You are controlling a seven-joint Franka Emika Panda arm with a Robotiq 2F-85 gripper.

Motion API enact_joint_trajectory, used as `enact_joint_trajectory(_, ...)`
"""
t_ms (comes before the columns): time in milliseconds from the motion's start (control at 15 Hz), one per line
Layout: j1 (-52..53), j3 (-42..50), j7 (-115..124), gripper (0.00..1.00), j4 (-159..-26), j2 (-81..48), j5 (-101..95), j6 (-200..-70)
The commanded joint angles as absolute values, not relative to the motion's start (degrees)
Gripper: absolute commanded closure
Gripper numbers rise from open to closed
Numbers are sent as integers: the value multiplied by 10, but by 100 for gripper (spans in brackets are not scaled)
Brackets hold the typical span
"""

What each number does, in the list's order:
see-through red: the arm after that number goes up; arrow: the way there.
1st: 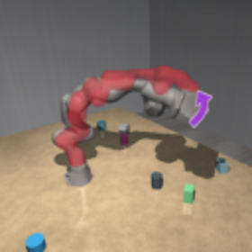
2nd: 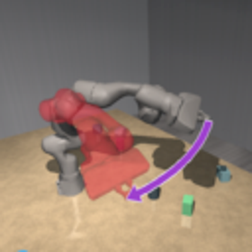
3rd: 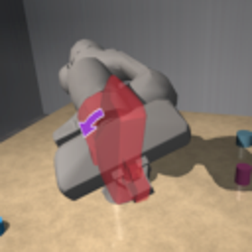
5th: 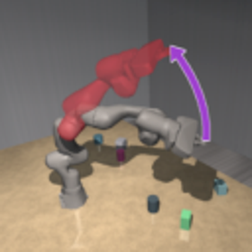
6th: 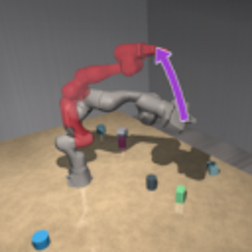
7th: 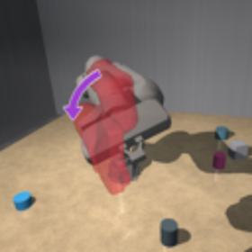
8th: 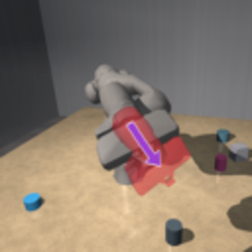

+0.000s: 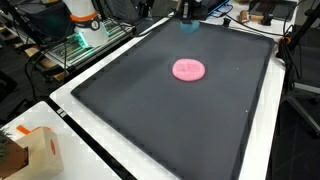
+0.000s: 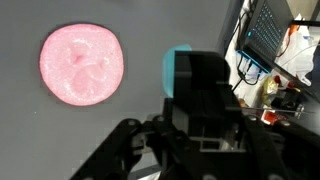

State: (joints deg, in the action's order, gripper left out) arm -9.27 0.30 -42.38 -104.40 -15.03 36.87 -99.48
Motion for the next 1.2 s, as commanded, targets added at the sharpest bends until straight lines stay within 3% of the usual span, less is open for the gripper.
enact_joint_trajectory(0, -105, 6, -460, 75, -1031, -172, 393, -968)
enact_joint_trajectory(1133, -116, 5, -547, 75, -1019, -242, 452, -1009)
